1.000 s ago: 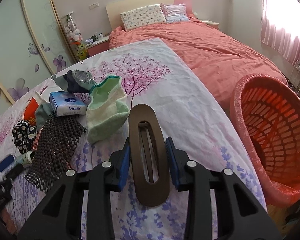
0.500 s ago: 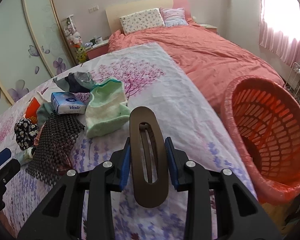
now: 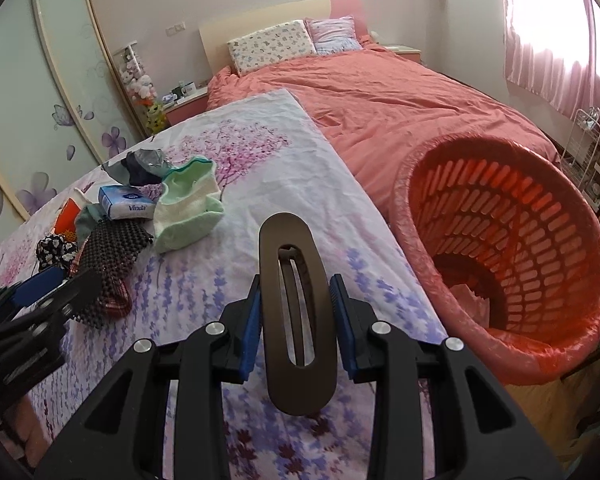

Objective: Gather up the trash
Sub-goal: 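Grasp the black mesh hair net with the left gripper while the right gripper holds the clip, then carry clip and mesh net over the orange basket and open both grippers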

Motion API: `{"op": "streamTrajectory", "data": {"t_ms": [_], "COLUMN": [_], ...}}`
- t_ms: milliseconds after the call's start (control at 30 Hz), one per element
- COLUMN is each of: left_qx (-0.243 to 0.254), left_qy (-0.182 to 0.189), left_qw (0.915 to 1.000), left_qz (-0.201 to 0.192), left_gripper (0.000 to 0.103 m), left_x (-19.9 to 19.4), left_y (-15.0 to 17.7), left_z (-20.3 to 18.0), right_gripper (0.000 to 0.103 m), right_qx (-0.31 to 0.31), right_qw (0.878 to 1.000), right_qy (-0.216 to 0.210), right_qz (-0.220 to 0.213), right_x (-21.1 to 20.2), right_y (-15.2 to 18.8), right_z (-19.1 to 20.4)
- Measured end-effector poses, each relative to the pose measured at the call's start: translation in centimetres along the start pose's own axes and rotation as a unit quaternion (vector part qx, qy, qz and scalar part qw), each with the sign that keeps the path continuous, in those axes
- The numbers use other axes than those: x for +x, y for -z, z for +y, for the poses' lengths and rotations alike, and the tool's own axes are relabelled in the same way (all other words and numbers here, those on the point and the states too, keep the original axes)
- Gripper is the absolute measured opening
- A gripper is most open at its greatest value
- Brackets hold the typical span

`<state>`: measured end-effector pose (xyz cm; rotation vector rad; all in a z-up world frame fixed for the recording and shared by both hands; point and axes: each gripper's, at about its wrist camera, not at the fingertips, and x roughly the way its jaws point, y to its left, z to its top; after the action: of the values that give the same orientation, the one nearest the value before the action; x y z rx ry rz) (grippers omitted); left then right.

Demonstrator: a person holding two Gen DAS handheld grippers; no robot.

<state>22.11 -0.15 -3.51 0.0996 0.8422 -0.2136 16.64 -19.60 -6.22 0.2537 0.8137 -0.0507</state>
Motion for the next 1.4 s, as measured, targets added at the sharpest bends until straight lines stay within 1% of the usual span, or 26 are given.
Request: {"op": "streamTrajectory", "data": {"t_ms": [33,67,133,200,233,267,333,433,533,900,1133,1400], "left_qx": [0.000,-0.001,-0.002,-0.013,-0.016,-0.013,-0.009,-0.016,-0.014,-0.019,-0.010,0.005], "left_qy": [-0.001,-0.002,-0.002,0.012,0.019,0.020,0.019,0.028,0.025,0.033,0.045,0.073], "left_qw": [1.0000,0.9999,0.9999,0.9998,0.9997,0.9997,0.9998,0.9995,0.9995,0.9975,0.9952,0.9923], "left_qz": [0.006,0.013,0.014,0.011,0.010,0.007,0.005,0.003,-0.011,-0.059,-0.086,-0.100], "left_gripper": [0.051,0.047,0.033,0.029,0.021,0.017,0.012,0.009,0.008,0.007,0.007,0.007], "left_x": [0.3,0.7,0.7,0.1,-0.3,-0.6,-1.0,-1.6,-2.8,-7.1,-9.4,-10.1], "left_y": [-0.1,-0.1,0.0,-0.1,-0.1,-0.2,-0.4,-0.9,-1.5,-4.0,-5.5,-6.5], "left_z": [-0.1,-0.1,0.0,0.6,0.9,1.0,1.1,1.3,1.5,1.0,-1.0,-4.6], "right_gripper": [0.033,0.033,0.033,0.033,0.033,0.033,0.033,0.033,0.033,0.033,0.033,0.033], "right_qx": [0.001,0.001,0.001,0.001,0.001,0.002,0.004,0.008,0.006,0.003,0.007,0.020], "right_qw": [1.000,1.000,1.000,1.000,1.000,1.000,1.000,1.000,1.000,0.998,0.996,0.994], "right_qy": [0.000,0.000,-0.001,-0.003,-0.004,-0.005,-0.007,-0.013,-0.019,-0.024,-0.018,0.003], "right_qz": [0.001,0.001,0.002,0.000,-0.001,-0.002,-0.005,-0.010,-0.016,-0.059,-0.082,-0.108], "right_x": [0.0,-0.1,-0.2,-0.5,-0.7,-0.8,-1.0,-1.4,-2.0,-5.4,-6.9,-8.6], "right_y": [0.1,0.2,0.3,0.4,0.4,0.4,0.3,0.2,0.1,-1.3,-2.1,-2.6], "right_z": [-0.1,-0.3,-0.5,-0.7,-0.7,-0.8,-0.9,-1.1,-1.2,-1.3,-2.1,-4.3]}}
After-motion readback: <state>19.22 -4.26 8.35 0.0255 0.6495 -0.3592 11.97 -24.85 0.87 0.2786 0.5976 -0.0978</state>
